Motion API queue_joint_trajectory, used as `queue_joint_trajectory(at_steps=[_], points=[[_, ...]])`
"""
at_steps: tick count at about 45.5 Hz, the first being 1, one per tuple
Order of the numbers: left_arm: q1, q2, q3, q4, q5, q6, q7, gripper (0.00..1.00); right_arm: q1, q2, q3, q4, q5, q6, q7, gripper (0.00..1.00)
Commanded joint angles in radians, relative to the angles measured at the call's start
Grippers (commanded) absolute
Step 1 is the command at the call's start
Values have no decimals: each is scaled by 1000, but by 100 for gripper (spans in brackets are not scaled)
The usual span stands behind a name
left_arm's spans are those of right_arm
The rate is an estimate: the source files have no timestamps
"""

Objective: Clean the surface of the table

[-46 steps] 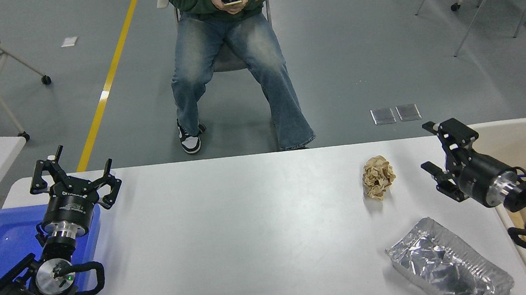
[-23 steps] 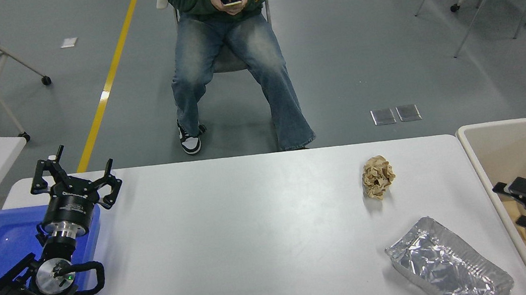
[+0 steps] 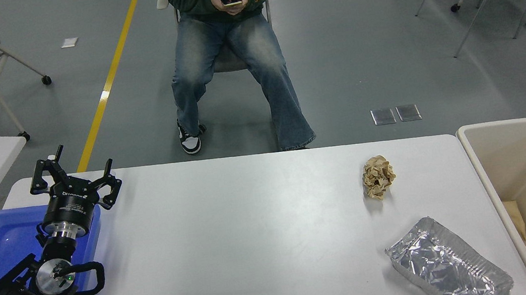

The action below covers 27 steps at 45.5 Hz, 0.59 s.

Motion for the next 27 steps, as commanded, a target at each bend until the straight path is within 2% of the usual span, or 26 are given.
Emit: queue_joint_trajectory(at_steps=[1,27], points=[[0,0,0,0,0,0,0,100,-26,19,-31,39,-25,-3,-12,100],[0,0,0,0,0,-1,0,100,-3,172,-11,30,-4,-50,-143,100]])
